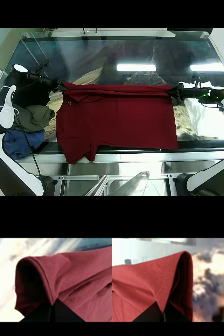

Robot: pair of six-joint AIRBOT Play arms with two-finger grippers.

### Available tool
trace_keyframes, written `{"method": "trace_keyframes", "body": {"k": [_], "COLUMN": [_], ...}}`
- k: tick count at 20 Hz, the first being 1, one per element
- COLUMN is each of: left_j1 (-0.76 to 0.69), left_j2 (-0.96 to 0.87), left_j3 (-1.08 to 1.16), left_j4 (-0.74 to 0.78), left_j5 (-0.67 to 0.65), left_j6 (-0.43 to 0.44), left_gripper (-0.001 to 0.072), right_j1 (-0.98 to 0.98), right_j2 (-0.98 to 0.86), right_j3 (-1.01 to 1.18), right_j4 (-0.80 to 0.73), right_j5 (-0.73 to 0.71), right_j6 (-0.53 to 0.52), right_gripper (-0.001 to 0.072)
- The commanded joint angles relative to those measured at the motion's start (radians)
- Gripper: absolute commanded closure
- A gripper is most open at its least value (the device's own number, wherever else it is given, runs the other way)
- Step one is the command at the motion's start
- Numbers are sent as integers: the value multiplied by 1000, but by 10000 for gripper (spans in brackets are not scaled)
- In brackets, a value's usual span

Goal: Fold the shirts.

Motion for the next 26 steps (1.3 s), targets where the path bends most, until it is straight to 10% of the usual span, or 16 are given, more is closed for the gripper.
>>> {"method": "trace_keyframes", "body": {"k": [1, 10, 12, 14, 16, 18, 26], "left_j1": [-3, -11, -13, -16, -23, -22, 71], "left_j2": [-1, -1, -1, -1, -1, 0, 20], "left_j3": [1, 76, 100, 99, 100, 100, 99], "left_j4": [12, 12, 12, 12, 12, 12, 13], "left_j5": [46, 29, 10, -7, -26, -56, -301], "left_j6": [-2, -2, -2, -2, -2, -9, -149], "left_gripper": [701, 689, 535, 536, 534, 534, 536], "right_j1": [1, 1, 2, 17, 48, 79, 71], "right_j2": [-3, 54, 79, 96, 100, 100, 258], "right_j3": [-1, 0, 0, 0, 3, 6, 6], "right_j4": [-9, -43, -51, -65, -76, -158, -630], "right_j5": [-5, -2, -5, -35, -71, -85, -3], "right_j6": [1, -45, -69, -86, -95, -89, 192], "right_gripper": [696, 695, 694, 685, 465, 449, 447]}}
